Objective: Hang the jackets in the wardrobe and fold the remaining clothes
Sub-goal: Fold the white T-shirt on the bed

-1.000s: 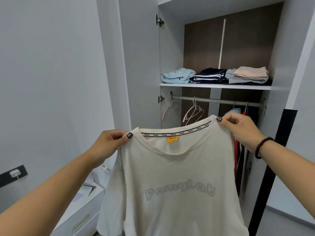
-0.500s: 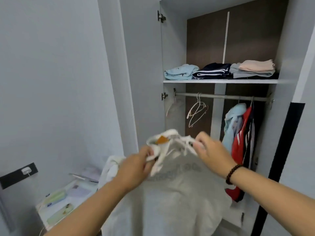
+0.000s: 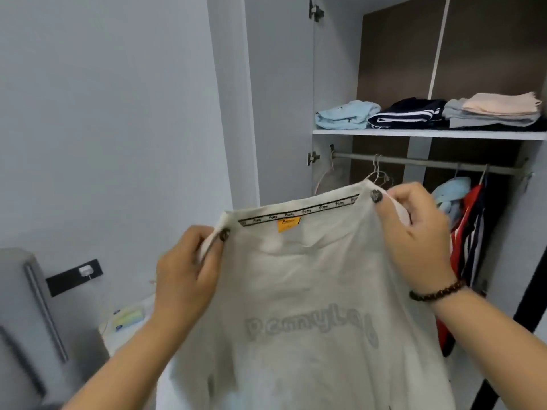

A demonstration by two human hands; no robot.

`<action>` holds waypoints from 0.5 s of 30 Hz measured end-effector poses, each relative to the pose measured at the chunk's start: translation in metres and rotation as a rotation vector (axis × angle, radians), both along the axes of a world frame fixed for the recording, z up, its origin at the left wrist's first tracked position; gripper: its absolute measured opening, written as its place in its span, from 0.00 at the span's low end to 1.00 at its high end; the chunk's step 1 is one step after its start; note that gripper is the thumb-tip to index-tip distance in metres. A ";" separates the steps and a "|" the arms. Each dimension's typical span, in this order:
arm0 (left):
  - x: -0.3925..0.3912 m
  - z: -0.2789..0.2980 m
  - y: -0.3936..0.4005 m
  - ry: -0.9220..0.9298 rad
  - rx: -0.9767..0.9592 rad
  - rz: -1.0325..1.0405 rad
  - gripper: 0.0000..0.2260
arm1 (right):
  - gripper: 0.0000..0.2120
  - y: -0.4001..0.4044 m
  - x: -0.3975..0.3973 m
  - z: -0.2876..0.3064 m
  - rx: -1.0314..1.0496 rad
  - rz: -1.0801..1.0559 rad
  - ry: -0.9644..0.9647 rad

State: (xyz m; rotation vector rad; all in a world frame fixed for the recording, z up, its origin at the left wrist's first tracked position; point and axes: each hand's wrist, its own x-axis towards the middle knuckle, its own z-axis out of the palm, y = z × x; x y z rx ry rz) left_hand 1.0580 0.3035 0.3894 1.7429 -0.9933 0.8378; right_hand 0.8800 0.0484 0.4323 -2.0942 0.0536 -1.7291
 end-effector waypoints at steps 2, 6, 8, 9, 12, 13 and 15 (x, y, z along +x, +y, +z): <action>-0.026 -0.072 0.011 0.160 0.510 -0.178 0.04 | 0.07 0.015 -0.005 -0.072 -0.270 -0.006 0.317; -0.012 -0.170 0.047 0.725 1.090 -0.190 0.11 | 0.11 -0.001 -0.003 -0.179 0.026 -0.103 1.352; 0.001 -0.174 0.063 0.846 0.769 -0.071 0.14 | 0.12 -0.017 0.005 -0.185 0.292 -0.055 1.166; 0.003 -0.171 0.069 0.831 0.719 -0.031 0.13 | 0.13 -0.018 0.008 -0.183 0.271 -0.034 1.131; -0.002 -0.153 0.082 0.810 0.668 0.029 0.14 | 0.14 -0.019 0.014 -0.170 0.207 0.116 1.140; -0.004 -0.144 0.086 0.791 0.656 0.054 0.15 | 0.14 -0.020 0.013 -0.162 0.183 0.147 1.157; -0.011 -0.128 0.098 0.739 0.655 0.122 0.15 | 0.15 -0.027 0.009 -0.145 0.121 0.205 1.171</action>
